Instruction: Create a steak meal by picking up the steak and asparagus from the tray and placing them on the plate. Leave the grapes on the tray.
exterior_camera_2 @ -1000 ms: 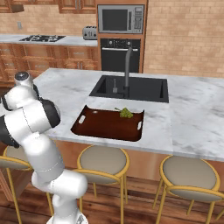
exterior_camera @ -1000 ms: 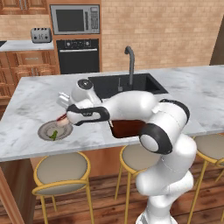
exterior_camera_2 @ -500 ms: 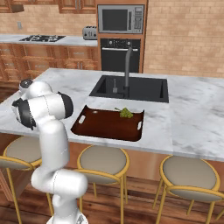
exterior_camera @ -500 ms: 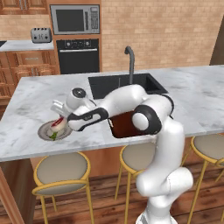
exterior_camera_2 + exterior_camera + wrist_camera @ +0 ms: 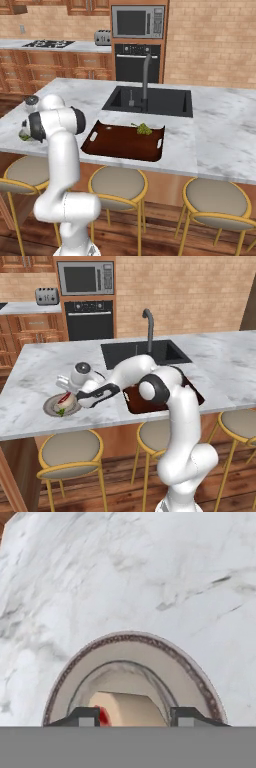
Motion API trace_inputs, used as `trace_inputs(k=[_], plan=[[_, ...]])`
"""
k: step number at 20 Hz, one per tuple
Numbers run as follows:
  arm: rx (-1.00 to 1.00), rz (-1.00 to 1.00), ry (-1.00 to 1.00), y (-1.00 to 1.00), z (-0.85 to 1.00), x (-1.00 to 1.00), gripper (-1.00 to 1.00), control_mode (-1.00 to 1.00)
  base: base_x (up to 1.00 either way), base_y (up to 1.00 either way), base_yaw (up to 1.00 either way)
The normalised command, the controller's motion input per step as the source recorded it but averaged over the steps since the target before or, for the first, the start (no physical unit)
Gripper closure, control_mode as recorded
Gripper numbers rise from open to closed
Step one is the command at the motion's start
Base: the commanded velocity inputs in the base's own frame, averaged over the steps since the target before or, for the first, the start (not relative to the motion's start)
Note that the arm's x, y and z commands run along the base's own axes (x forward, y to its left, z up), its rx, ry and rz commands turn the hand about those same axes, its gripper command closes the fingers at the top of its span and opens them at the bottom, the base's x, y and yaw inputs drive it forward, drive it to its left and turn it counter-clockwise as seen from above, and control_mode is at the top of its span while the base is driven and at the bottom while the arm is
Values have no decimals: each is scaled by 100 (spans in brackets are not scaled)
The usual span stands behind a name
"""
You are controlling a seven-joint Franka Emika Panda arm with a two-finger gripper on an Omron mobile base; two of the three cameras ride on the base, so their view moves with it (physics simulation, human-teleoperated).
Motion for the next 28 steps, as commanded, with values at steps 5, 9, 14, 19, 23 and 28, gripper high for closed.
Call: trace_inputs(k=[5, 9, 14, 19, 23, 28], plan=[[0, 0, 0, 0, -15, 37, 100, -100, 0, 0, 0], [0, 0, 0, -6, -10, 26, 100, -100, 0, 0, 0], [0, 0, 0, -13, -3, 7, 100, -100, 0, 0, 0], [0, 0, 0, 0, -4, 6, -100, -100, 0, 0, 0], [0, 0, 0, -1, 0, 0, -100, -100, 0, 0, 0], [0, 0, 0, -2, 11, -8, -100, -100, 0, 0, 0]])
